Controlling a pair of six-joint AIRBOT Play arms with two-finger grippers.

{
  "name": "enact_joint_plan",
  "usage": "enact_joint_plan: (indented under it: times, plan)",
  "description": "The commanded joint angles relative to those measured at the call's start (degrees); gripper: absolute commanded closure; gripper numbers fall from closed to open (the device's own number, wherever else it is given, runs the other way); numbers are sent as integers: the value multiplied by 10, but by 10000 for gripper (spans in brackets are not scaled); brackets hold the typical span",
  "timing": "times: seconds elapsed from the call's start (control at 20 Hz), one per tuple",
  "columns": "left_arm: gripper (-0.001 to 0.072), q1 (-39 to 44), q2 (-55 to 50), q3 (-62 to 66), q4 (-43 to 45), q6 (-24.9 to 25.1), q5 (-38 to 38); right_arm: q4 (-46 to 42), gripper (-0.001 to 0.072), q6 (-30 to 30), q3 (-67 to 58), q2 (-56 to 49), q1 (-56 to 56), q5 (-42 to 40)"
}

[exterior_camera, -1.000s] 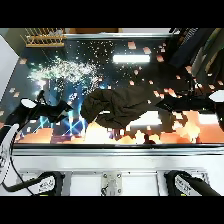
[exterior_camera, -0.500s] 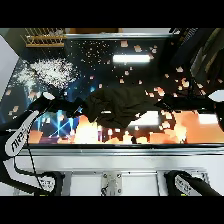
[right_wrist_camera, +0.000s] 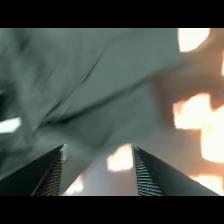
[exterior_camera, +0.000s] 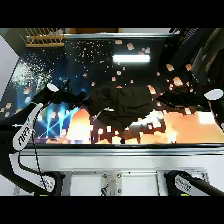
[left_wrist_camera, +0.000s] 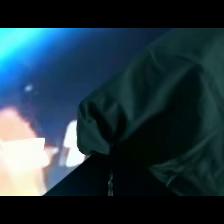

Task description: Fold the clothes and pants, and hang the long-sleeved shirts on hangers.

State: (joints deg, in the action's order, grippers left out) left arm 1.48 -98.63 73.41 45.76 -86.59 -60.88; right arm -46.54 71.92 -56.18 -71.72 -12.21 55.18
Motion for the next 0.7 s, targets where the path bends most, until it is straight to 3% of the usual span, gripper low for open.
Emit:
enact_joint_plan:
  times: [0.0, 0.25, 0.65]
  plan:
    - [697, -3, -1, 62, 23, 26, -52, -19, 238, -26, -49, -106, -1, -78]
    - [697, 7, -1, 111, 100, 26, -66, -17, 238, -32, -147, -263, 6, -49]
    - [697, 7, -1, 111, 102, 26, -60, -17, 241, -32, -176, -320, 68, -51]
